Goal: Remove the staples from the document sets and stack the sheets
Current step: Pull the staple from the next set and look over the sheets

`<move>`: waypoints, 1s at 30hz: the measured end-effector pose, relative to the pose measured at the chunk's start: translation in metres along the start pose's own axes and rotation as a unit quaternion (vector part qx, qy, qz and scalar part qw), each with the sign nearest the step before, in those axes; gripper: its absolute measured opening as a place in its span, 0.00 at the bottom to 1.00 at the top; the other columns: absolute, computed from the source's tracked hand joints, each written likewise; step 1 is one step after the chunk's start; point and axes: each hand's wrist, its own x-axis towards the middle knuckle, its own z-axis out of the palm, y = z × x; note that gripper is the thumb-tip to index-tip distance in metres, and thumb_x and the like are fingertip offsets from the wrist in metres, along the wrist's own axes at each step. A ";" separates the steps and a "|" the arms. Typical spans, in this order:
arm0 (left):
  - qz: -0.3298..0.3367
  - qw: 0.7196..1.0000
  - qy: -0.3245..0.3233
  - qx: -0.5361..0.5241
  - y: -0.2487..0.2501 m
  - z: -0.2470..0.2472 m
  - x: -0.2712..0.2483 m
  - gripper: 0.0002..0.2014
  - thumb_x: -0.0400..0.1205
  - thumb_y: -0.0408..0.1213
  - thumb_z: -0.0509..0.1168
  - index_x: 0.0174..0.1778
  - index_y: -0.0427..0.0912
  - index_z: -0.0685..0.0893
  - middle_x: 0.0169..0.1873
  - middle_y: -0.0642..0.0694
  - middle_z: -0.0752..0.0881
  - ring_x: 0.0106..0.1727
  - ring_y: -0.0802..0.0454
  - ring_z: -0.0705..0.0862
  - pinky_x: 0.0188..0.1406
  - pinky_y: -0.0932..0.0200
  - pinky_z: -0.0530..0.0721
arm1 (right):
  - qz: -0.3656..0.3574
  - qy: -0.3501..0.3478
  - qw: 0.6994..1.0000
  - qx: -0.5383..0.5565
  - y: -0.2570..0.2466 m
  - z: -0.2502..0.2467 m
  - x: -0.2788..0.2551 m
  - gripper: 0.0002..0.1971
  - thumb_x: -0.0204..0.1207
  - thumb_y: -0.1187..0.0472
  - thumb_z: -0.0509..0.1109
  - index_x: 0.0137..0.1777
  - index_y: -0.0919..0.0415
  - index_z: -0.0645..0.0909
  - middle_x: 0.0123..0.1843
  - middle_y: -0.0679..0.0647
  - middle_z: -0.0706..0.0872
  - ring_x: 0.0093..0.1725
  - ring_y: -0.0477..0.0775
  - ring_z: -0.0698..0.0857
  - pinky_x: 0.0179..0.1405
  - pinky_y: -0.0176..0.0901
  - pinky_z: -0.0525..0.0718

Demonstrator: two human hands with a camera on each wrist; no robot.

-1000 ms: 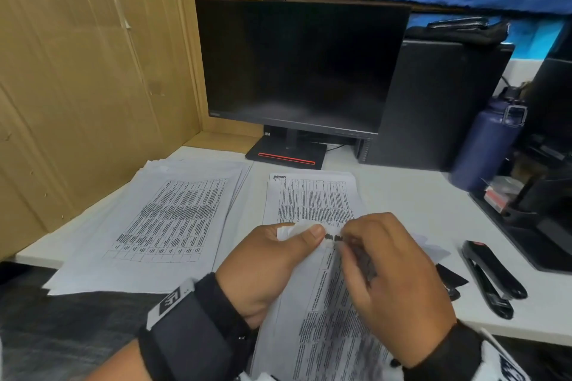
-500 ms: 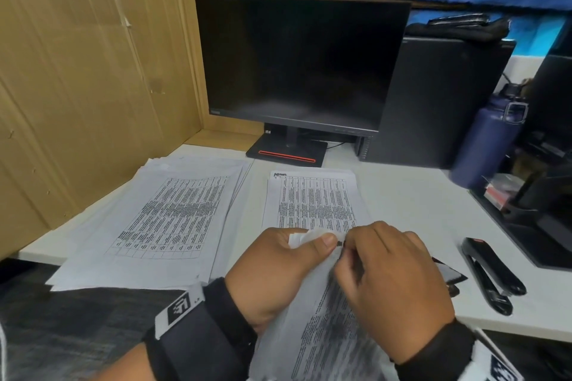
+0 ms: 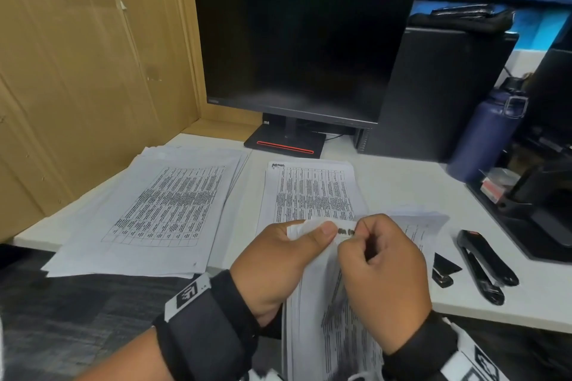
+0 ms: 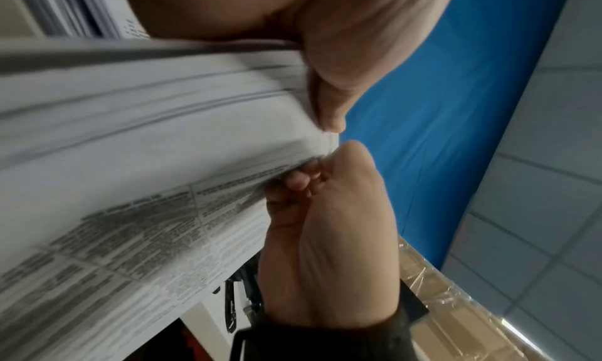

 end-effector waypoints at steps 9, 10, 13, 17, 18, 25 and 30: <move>-0.013 0.997 0.033 0.075 0.007 -0.012 0.000 0.11 0.84 0.43 0.74 0.44 0.38 0.94 0.49 0.29 0.93 0.44 0.43 0.89 0.50 0.49 0.85 | -0.053 -0.022 0.997 0.054 -0.010 -0.025 0.019 0.06 0.75 0.58 0.64 0.36 0.56 0.77 0.31 0.53 0.83 0.31 0.53 0.80 0.31 0.45 0.78; -0.011 0.996 0.046 0.075 0.019 -0.018 0.001 0.09 0.85 0.39 0.73 0.44 0.39 0.93 0.46 0.33 0.95 0.42 0.44 0.90 0.48 0.52 0.87 | -0.058 -0.064 0.995 0.050 -0.009 -0.028 0.018 0.05 0.74 0.58 0.64 0.37 0.56 0.77 0.33 0.55 0.84 0.32 0.55 0.81 0.33 0.46 0.79; 0.012 0.991 0.098 0.087 0.067 -0.047 0.003 0.09 0.85 0.40 0.71 0.49 0.37 0.91 0.46 0.36 0.95 0.43 0.43 0.93 0.49 0.50 0.92 | -0.093 -0.157 0.983 0.008 -0.001 -0.036 0.011 0.02 0.71 0.59 0.66 0.38 0.53 0.78 0.33 0.52 0.84 0.32 0.53 0.82 0.31 0.42 0.80; 0.072 0.978 0.191 0.041 0.116 -0.092 0.004 0.21 0.83 0.44 0.72 0.68 0.34 0.86 0.52 0.38 0.95 0.53 0.42 0.95 0.60 0.37 0.91 | -0.152 -0.274 0.948 -0.046 0.018 -0.026 -0.005 0.11 0.73 0.67 0.72 0.44 0.47 0.82 0.36 0.44 0.83 0.35 0.47 0.83 0.35 0.29 0.78; 0.092 0.973 0.209 0.016 0.124 -0.103 0.004 0.25 0.83 0.44 0.73 0.72 0.32 0.83 0.55 0.37 0.94 0.56 0.41 0.94 0.60 0.36 0.91 | -0.153 -0.311 0.936 -0.069 0.027 -0.019 -0.011 0.11 0.73 0.66 0.72 0.45 0.47 0.83 0.37 0.42 0.83 0.36 0.44 0.83 0.36 0.27 0.76; 0.131 0.971 0.196 -0.041 0.141 -0.121 -0.004 0.28 0.84 0.47 0.72 0.76 0.33 0.81 0.69 0.36 0.88 0.68 0.38 0.89 0.65 0.36 0.89 | -0.088 -0.455 0.867 -0.185 0.113 0.048 -0.044 0.09 0.76 0.61 0.68 0.49 0.48 0.88 0.44 0.40 0.82 0.42 0.39 0.80 0.41 0.18 0.70; 0.128 0.969 0.207 -0.041 0.136 -0.106 -0.004 0.23 0.86 0.42 0.69 0.74 0.33 0.82 0.62 0.36 0.92 0.62 0.40 0.92 0.58 0.38 0.92 | -0.013 -0.385 0.900 -0.204 0.131 0.067 -0.048 0.12 0.81 0.62 0.67 0.55 0.47 0.90 0.53 0.40 0.90 0.51 0.39 0.87 0.52 0.20 0.77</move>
